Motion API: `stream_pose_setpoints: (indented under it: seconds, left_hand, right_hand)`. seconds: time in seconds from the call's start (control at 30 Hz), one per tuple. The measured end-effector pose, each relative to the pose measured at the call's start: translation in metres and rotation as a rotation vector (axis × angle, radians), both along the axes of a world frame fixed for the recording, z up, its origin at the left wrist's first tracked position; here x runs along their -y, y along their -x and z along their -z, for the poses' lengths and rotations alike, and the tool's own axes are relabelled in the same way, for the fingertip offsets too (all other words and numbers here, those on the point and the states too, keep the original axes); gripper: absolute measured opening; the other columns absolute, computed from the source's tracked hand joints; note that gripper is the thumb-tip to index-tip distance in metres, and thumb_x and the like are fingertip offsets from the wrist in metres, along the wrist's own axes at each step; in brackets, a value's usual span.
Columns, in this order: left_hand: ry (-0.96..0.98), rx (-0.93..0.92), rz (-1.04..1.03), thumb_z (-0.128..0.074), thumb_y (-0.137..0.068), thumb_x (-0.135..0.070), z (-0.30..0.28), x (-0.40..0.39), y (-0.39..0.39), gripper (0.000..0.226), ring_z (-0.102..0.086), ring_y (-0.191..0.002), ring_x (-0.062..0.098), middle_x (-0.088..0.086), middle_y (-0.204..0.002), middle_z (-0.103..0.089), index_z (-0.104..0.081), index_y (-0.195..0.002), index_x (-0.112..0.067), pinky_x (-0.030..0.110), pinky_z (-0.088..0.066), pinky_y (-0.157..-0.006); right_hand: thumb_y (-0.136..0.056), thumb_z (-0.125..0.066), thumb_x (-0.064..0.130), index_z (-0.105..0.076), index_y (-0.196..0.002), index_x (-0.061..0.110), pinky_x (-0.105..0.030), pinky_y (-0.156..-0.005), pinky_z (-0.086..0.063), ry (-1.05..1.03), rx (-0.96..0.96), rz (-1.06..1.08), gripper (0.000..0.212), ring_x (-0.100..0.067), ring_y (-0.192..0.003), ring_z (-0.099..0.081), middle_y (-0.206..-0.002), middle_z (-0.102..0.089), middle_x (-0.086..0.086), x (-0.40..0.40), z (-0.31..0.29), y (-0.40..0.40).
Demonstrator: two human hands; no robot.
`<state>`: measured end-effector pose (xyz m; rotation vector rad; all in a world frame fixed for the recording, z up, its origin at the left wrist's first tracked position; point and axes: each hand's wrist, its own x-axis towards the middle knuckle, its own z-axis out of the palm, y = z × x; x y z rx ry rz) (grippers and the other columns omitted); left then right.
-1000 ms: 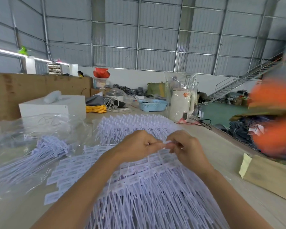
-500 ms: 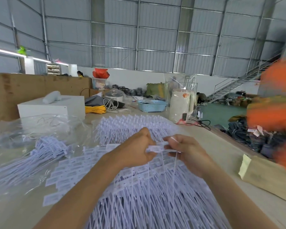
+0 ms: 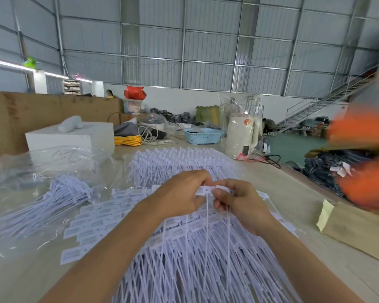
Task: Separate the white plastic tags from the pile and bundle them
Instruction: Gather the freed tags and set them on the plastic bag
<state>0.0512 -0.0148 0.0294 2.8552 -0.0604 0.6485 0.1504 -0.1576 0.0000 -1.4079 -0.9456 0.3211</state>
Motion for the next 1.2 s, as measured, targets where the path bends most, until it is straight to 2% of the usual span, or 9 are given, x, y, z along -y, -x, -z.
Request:
stream_pose_setpoints:
  seconds: [0.23, 0.4, 0.53, 0.77, 0.87, 0.93, 1.0, 1.07, 1.2]
  left_hand:
    - [-0.154, -0.072, -0.094, -0.060, -0.091, -0.028, -0.003, 0.000, 0.000, 0.025, -0.052, -0.079, 0.021, 0.006, -0.091, -0.060, -0.063, -0.112, -0.015, 0.027, -0.028, -0.058]
    - [0.277, -0.132, 0.061, -0.071, -0.084, -0.022, -0.010, -0.005, 0.005, 0.014, -0.050, -0.053, -0.002, -0.013, -0.061, -0.056, -0.072, -0.091, -0.009, 0.015, -0.037, -0.055]
    - [0.644, -0.170, 0.185, -0.076, -0.079, -0.029, -0.013, -0.012, 0.014, 0.016, -0.051, -0.043, 0.005, 0.000, -0.056, -0.065, -0.072, -0.069, -0.017, 0.015, -0.035, -0.043]
    - [0.831, -0.301, 0.295, -0.072, -0.080, -0.021, -0.014, -0.018, 0.016, 0.030, -0.036, -0.040, 0.014, 0.012, -0.054, -0.054, -0.061, -0.069, 0.005, 0.021, -0.021, -0.042]
    - [0.803, -0.514, 0.377, -0.071, -0.080, -0.010, -0.024, -0.023, 0.026, 0.014, -0.041, -0.033, 0.008, 0.001, -0.049, -0.058, -0.069, -0.067, -0.007, 0.016, -0.029, -0.046]
    - [0.753, -0.508, 0.323, -0.072, -0.081, -0.010, -0.028, -0.025, 0.028, 0.015, -0.046, -0.034, 0.007, 0.001, -0.051, -0.061, -0.072, -0.066, -0.012, 0.014, -0.031, -0.040]
    - [0.694, -0.309, 0.159, -0.075, -0.080, -0.016, -0.026, -0.025, 0.023, 0.013, -0.052, -0.040, 0.008, 0.004, -0.057, -0.065, -0.071, -0.068, -0.013, 0.020, -0.039, -0.043]
    - [0.559, -0.216, 0.018, -0.078, -0.076, -0.027, -0.017, -0.020, 0.014, 0.014, -0.061, -0.053, 0.009, 0.007, -0.074, -0.072, -0.074, -0.083, -0.015, 0.030, -0.052, -0.062]
    - [0.112, -0.152, -0.168, -0.075, -0.073, -0.049, 0.001, -0.007, 0.001, 0.037, -0.062, -0.099, 0.011, -0.008, -0.108, -0.070, -0.071, -0.106, -0.032, 0.027, -0.049, -0.082]
  right_hand:
    - [-0.092, -0.053, -0.004, -0.063, -0.082, 0.009, -0.021, -0.045, -0.048, 0.118, 0.176, 0.032, 0.018, -0.013, -0.040, -0.056, -0.048, -0.059, -0.001, -0.001, 0.003, 0.002]
    - [-0.090, -0.051, -0.009, -0.060, -0.077, 0.015, -0.023, -0.046, -0.051, 0.054, 0.346, 0.075, 0.028, -0.013, -0.044, -0.056, -0.054, -0.058, -0.003, -0.001, 0.002, 0.006]
    - [-0.088, -0.050, -0.013, -0.060, -0.077, 0.014, -0.025, -0.045, -0.052, -0.057, 0.378, 0.068, 0.031, -0.014, -0.048, -0.057, -0.062, -0.054, -0.007, -0.003, -0.001, 0.012]
    - [-0.088, -0.051, -0.013, -0.061, -0.077, 0.008, -0.027, -0.044, -0.052, -0.068, 0.259, 0.024, 0.026, -0.015, -0.050, -0.056, -0.062, -0.057, 0.003, -0.009, 0.004, 0.012]
    - [-0.088, -0.048, -0.013, -0.059, -0.080, 0.004, -0.020, -0.043, -0.047, -0.071, 0.202, 0.257, 0.022, -0.014, -0.049, -0.055, -0.058, -0.057, 0.001, 0.002, -0.002, -0.003]
    - [-0.091, -0.048, -0.004, -0.058, -0.088, -0.002, -0.014, -0.042, -0.041, -0.216, -0.010, 0.442, 0.010, -0.011, -0.050, -0.048, -0.061, -0.053, -0.002, 0.025, -0.013, -0.026]
    - [-0.095, -0.046, 0.002, -0.056, -0.089, 0.001, -0.011, -0.041, -0.037, -0.414, -0.340, 0.355, 0.012, -0.005, -0.049, -0.044, -0.067, -0.048, -0.003, 0.040, -0.026, -0.040]
    - [-0.096, -0.042, 0.002, -0.052, -0.086, 0.003, -0.009, -0.037, -0.036, -0.449, -0.538, 0.155, 0.015, -0.002, -0.046, -0.045, -0.070, -0.046, -0.003, 0.040, -0.030, -0.040]
    - [-0.092, -0.050, 0.001, -0.057, -0.087, -0.002, -0.019, -0.047, -0.047, -0.086, -0.399, 0.038, 0.010, -0.011, -0.060, -0.059, -0.079, -0.059, -0.010, 0.012, -0.014, -0.017]
